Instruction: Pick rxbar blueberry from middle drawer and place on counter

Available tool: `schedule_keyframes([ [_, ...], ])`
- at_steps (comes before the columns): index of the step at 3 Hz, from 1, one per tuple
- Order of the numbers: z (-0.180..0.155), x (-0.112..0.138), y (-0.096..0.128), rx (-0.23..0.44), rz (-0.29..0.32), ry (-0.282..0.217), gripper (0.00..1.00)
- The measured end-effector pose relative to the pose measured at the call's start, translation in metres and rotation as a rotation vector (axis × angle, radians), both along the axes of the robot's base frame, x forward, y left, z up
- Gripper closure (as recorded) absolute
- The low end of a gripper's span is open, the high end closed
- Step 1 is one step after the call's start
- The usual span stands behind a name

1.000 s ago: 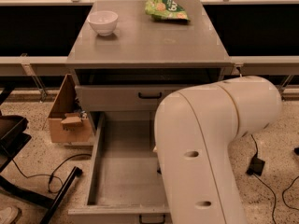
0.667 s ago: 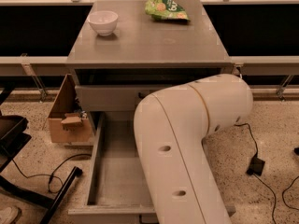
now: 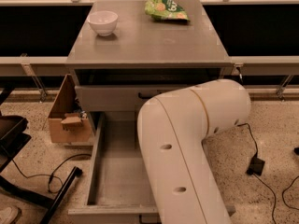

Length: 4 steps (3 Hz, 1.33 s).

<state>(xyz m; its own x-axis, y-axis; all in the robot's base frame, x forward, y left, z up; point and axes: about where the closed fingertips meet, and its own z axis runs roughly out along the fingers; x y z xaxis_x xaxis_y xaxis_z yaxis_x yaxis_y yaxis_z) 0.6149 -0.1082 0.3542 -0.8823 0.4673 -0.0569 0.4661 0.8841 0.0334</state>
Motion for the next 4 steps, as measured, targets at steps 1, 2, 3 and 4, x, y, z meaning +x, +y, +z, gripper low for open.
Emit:
schedule_keyframes([
  [1,-0.007,-0.003,0.004,0.018,0.017,0.009,0.0],
  [2,-0.013,-0.006,0.016,0.046,0.042,0.027,0.0],
  [3,-0.026,-0.019,0.027,0.086,0.057,0.066,0.27],
  [4,-0.018,-0.019,0.027,0.086,0.057,0.066,0.5],
])
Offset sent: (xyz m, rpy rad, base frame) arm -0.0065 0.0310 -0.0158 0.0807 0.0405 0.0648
